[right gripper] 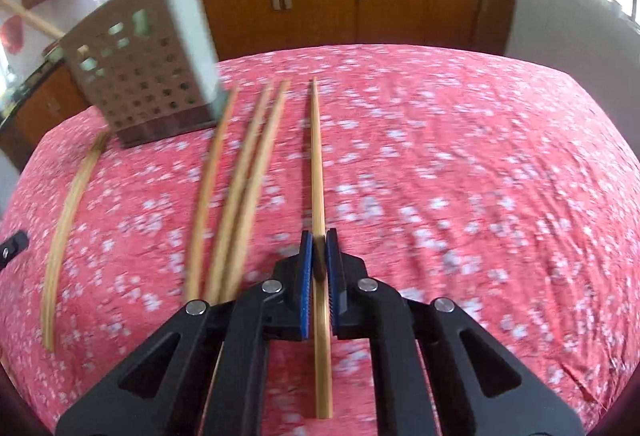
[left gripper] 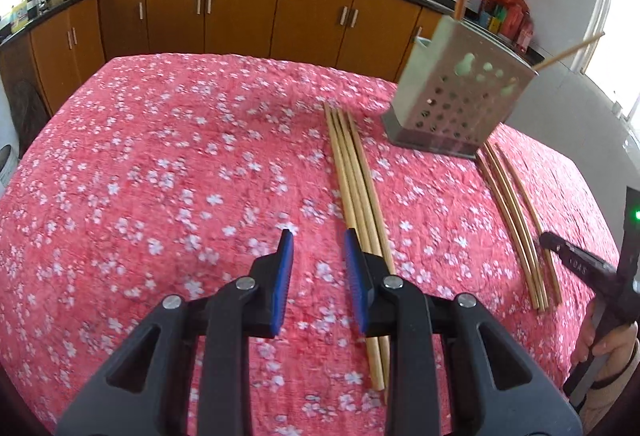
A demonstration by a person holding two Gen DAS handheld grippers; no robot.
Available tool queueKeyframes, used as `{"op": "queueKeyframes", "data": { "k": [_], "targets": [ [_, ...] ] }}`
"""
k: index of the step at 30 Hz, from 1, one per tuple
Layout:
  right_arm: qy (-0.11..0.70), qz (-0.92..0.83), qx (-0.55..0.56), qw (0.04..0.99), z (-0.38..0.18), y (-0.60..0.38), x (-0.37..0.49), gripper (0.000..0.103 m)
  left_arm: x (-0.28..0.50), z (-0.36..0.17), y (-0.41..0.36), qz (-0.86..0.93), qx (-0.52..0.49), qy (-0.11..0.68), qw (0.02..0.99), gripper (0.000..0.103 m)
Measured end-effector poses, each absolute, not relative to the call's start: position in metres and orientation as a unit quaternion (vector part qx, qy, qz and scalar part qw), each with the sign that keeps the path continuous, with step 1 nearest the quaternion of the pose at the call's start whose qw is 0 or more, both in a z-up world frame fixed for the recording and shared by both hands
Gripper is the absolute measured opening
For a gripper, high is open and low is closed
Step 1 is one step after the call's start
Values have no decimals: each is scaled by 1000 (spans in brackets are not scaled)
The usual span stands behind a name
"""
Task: Organize utensils
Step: 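Lower the left gripper onto another chopstick and close while the right gripper grasps one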
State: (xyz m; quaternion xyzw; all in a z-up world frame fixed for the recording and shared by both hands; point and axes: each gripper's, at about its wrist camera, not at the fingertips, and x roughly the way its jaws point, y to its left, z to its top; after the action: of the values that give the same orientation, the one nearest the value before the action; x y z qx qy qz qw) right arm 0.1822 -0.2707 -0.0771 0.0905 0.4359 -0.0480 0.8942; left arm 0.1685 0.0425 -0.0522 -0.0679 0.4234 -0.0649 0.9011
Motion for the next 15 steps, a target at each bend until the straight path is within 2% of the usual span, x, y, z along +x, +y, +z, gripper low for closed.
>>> {"op": "queueKeyframes", "data": {
  "k": [2,6,15],
  "targets": [
    [436,-73,109,891,-78,-285,182,8,167,-56,36,-76,-63,429,898,26],
    [436,-74,104,891,-78,-287,182,8,170,-67,23,-84,-41,443,892,19],
    [435,-64,97,893,-78,-285,172,8,173,-74,8,-83,-15,452,888,16]
  ]
}}
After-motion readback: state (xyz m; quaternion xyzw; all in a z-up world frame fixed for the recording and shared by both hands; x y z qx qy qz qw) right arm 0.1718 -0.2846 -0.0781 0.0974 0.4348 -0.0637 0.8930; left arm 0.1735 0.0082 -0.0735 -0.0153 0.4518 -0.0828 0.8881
